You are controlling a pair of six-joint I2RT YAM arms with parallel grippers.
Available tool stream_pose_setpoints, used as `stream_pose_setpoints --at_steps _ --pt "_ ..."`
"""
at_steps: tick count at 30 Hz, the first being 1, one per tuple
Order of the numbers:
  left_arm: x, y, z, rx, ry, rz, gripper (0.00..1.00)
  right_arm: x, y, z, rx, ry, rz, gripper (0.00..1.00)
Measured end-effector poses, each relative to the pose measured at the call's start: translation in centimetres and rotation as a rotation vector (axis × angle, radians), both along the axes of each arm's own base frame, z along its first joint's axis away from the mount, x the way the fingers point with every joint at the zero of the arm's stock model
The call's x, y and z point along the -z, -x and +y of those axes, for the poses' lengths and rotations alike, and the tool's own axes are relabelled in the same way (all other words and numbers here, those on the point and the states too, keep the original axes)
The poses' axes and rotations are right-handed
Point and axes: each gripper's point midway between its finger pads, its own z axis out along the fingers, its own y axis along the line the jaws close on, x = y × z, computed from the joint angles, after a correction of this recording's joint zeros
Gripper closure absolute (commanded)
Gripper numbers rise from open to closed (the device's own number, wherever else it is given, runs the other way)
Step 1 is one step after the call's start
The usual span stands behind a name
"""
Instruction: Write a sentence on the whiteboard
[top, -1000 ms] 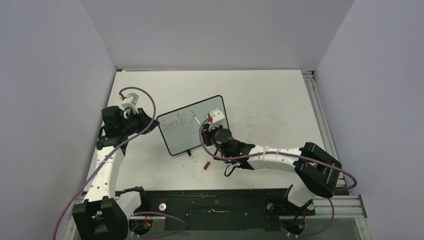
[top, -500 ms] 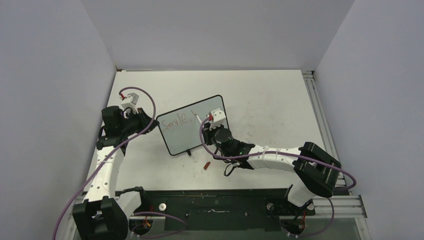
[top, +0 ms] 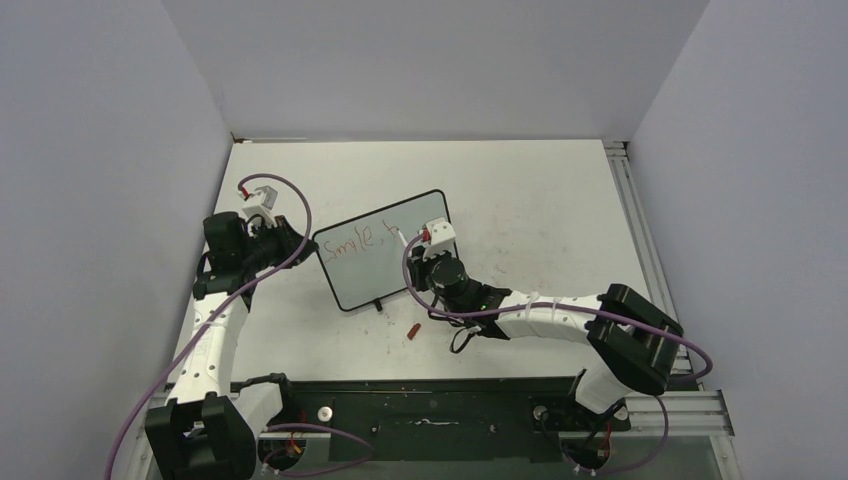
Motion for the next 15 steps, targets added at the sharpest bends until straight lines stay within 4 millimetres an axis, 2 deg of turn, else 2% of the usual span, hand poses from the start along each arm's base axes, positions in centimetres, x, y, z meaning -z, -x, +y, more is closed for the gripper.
stream_pose_setpoints --at_steps 6,15 --pt "0.0 0.0 0.0 0.000 0.000 0.000 0.91 1.0 0.3 -0.5 0.007 0.013 0.020 0.95" --pt "0.0 0.0 0.0 0.001 0.001 0.000 0.91 1.2 0.9 -0.1 -0.013 0.019 0.022 0.95"
